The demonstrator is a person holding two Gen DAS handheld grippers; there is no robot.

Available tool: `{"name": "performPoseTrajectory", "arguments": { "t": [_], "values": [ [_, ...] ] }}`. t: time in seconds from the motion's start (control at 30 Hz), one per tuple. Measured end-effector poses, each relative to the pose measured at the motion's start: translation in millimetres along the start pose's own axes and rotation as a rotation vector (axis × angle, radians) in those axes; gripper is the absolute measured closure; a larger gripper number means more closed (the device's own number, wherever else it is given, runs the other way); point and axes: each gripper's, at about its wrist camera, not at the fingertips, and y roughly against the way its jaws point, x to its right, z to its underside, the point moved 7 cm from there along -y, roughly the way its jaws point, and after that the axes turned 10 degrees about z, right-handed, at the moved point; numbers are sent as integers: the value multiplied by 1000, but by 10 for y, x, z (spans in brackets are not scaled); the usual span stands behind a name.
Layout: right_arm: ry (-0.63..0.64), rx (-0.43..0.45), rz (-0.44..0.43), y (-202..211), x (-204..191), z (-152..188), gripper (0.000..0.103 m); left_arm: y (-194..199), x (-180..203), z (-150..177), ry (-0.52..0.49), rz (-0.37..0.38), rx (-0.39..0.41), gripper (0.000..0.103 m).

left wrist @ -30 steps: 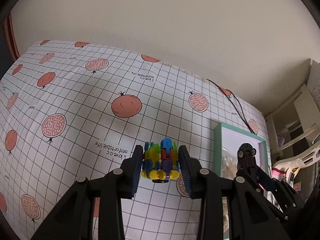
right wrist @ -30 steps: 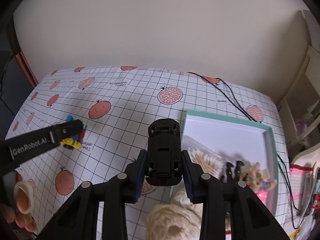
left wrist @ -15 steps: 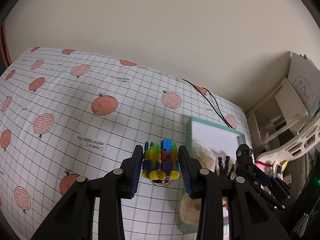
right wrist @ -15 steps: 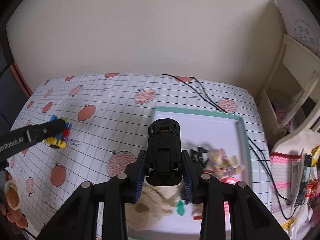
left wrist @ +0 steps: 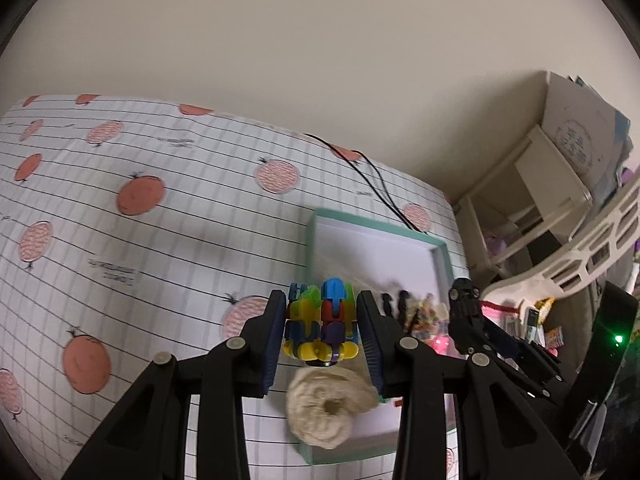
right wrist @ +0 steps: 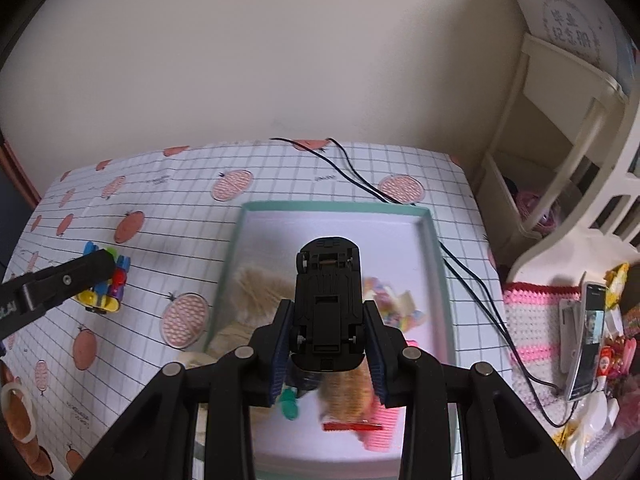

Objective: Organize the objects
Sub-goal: 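Carry the block toy with the left tool while the right tool carries the car over the tray, then lower the block toy into the tray and open the left tool while the right tool releases the car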

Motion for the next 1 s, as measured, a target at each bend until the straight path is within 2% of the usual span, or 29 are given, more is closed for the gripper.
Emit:
{"name": "performPoseTrajectory", "arguments": {
  "t": [0.33, 0.7, 1.0],
  "values": [
    [-26, -44, 41, -175, 315, 116, 67, -300, 336, 149, -35, 55, -47, 68],
    [-58, -77, 49, -285, 506, 203, 67, -397, 297, 188, -15, 52, -72, 69],
    [-37, -124, 67, -437, 450, 327, 67, -474, 253, 251, -2, 41, -100, 69]
  ]
}}
